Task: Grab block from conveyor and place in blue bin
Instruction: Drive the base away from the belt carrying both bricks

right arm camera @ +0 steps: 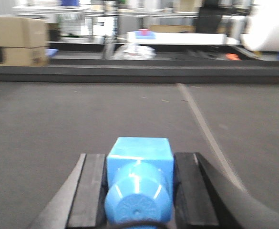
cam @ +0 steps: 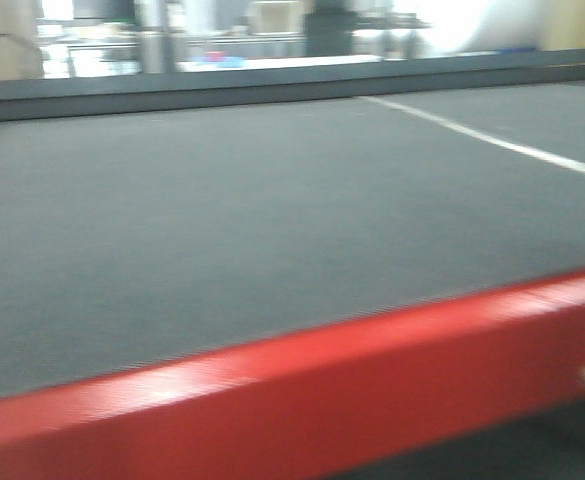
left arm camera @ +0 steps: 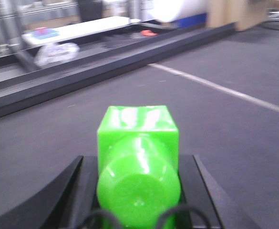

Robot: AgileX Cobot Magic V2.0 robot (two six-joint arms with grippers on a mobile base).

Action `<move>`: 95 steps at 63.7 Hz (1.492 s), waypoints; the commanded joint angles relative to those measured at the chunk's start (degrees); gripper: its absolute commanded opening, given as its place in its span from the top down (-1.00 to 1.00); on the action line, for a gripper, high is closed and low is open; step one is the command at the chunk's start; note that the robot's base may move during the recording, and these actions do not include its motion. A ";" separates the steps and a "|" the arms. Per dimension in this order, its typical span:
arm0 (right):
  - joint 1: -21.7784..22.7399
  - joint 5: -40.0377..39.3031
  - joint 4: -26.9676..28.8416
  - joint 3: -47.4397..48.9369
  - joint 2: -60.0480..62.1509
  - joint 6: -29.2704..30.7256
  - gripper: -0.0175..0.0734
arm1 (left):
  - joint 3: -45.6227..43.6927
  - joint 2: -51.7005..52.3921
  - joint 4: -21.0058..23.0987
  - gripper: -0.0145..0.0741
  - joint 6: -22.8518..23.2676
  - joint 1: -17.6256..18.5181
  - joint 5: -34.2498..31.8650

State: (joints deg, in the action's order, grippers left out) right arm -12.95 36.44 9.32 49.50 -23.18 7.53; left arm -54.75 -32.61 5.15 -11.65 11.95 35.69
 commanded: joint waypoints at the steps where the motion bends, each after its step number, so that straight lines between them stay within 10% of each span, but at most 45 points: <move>1: -0.24 -1.32 -0.42 0.21 0.16 0.20 0.97 | -0.10 0.25 0.06 0.92 0.42 0.35 -1.20; 95: -0.24 -1.32 -0.42 0.21 0.16 0.20 0.97 | -0.10 0.25 0.06 0.92 0.42 0.35 -1.20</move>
State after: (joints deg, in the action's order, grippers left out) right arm -13.08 36.44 9.32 49.50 -23.18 7.53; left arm -54.75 -32.61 5.15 -11.65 11.95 35.61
